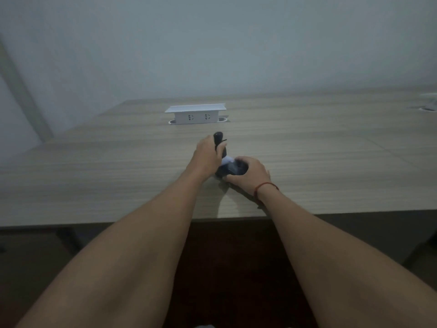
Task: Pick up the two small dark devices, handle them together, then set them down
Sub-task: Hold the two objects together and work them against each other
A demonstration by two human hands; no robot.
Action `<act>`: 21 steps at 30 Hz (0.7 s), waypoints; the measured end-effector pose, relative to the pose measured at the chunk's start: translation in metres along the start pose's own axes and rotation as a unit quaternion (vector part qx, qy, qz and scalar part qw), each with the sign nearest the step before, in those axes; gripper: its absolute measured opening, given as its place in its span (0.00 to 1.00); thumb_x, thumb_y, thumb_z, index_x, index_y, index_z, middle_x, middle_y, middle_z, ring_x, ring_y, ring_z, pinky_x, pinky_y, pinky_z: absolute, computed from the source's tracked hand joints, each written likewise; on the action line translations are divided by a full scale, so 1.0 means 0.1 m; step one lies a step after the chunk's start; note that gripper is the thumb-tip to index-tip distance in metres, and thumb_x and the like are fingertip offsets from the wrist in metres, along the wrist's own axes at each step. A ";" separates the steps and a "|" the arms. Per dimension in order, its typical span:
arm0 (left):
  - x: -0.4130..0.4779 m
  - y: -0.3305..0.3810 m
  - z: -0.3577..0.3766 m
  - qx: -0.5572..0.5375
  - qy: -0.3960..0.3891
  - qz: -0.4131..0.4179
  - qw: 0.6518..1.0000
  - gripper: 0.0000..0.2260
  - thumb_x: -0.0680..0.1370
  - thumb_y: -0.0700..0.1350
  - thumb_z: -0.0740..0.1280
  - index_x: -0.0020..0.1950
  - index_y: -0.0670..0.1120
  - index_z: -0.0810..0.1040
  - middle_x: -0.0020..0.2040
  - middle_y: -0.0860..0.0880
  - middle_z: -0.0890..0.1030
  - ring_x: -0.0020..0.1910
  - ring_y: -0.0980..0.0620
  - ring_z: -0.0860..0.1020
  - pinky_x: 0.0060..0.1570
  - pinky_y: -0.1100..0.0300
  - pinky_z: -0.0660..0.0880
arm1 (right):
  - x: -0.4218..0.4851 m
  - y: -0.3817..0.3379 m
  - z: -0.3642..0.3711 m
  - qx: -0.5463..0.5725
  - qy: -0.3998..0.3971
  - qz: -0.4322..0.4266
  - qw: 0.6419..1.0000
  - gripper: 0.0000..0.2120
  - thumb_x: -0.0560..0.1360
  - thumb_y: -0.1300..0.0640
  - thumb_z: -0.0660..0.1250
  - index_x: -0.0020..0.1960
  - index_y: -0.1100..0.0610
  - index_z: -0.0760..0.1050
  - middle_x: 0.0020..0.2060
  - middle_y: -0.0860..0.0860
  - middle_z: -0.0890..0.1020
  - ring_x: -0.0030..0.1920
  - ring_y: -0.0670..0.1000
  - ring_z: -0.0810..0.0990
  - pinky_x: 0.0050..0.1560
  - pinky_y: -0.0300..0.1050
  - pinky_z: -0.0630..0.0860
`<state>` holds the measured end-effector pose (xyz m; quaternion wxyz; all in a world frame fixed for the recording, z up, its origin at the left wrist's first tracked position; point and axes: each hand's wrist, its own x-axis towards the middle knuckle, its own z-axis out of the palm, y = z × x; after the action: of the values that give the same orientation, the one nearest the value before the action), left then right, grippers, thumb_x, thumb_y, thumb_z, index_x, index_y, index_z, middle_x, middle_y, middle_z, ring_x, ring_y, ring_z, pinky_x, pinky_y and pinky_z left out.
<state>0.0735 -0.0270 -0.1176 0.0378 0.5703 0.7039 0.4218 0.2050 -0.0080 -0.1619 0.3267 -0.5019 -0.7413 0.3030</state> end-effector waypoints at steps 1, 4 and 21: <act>0.00 0.00 0.01 0.023 -0.004 -0.009 1.000 0.17 0.81 0.48 0.60 0.59 0.35 0.73 0.57 0.36 0.77 0.56 0.39 0.76 0.54 0.51 0.73 | -0.01 0.00 0.00 0.000 0.001 0.000 1.000 0.29 0.65 0.49 0.77 0.64 0.50 0.74 0.59 0.51 0.79 0.60 0.54 0.76 0.64 0.58 0.74; 0.06 0.01 -0.02 0.066 -0.010 -0.026 0.997 0.17 0.81 0.48 0.60 0.61 0.35 0.73 0.59 0.36 0.76 0.58 0.38 0.76 0.58 0.49 0.74 | 0.00 -0.01 0.00 0.004 0.002 0.006 1.000 0.32 0.64 0.47 0.77 0.65 0.51 0.73 0.60 0.51 0.79 0.61 0.54 0.76 0.65 0.57 0.74; 0.05 0.02 -0.01 -0.049 0.028 0.002 0.998 0.14 0.80 0.49 0.63 0.53 0.37 0.77 0.51 0.41 0.79 0.49 0.46 0.77 0.51 0.53 0.76 | 0.06 0.04 0.03 0.014 0.000 0.014 1.000 0.30 0.63 0.47 0.78 0.61 0.50 0.73 0.57 0.49 0.79 0.58 0.53 0.77 0.62 0.56 0.76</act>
<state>0.0725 -0.0236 -0.1137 0.0451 0.5575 0.6820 0.4713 0.2031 -0.0020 -0.1656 0.3295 -0.5073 -0.7299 0.3182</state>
